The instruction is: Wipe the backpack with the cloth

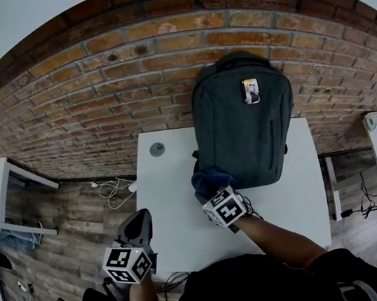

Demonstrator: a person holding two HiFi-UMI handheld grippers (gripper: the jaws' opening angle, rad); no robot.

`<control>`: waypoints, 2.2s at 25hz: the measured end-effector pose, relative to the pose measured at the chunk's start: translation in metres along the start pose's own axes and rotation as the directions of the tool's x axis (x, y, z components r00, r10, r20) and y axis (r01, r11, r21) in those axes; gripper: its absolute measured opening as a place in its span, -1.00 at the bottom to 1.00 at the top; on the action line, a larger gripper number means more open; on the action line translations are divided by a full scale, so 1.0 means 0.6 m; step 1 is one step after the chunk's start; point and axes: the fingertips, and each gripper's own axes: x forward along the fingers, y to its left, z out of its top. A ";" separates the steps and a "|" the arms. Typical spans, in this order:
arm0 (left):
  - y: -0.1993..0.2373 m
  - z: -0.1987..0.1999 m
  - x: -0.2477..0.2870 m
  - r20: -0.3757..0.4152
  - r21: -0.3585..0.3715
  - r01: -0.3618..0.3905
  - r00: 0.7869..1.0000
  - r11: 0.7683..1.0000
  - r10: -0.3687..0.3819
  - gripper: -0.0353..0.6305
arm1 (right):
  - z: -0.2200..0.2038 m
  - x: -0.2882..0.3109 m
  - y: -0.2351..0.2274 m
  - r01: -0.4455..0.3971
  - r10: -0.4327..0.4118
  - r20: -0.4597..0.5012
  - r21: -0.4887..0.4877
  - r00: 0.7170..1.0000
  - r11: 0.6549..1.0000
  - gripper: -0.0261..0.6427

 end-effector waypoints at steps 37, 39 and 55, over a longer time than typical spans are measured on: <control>0.083 -0.018 0.029 -0.006 -0.037 0.031 0.999 0.999 -0.032 -0.90 | 0.353 0.015 -0.142 0.287 -0.410 0.311 0.371 0.858 0.883 -0.61; 0.085 -0.020 0.028 -0.004 -0.041 0.032 0.999 0.999 -0.033 -0.90 | 0.383 0.004 -0.158 0.288 -0.424 0.326 0.389 0.845 0.875 -0.61; 0.101 -0.026 0.013 0.012 -0.055 0.023 1.000 0.998 -0.022 -0.90 | 0.539 -0.100 -0.231 0.404 -0.509 0.438 0.315 0.741 0.859 -0.61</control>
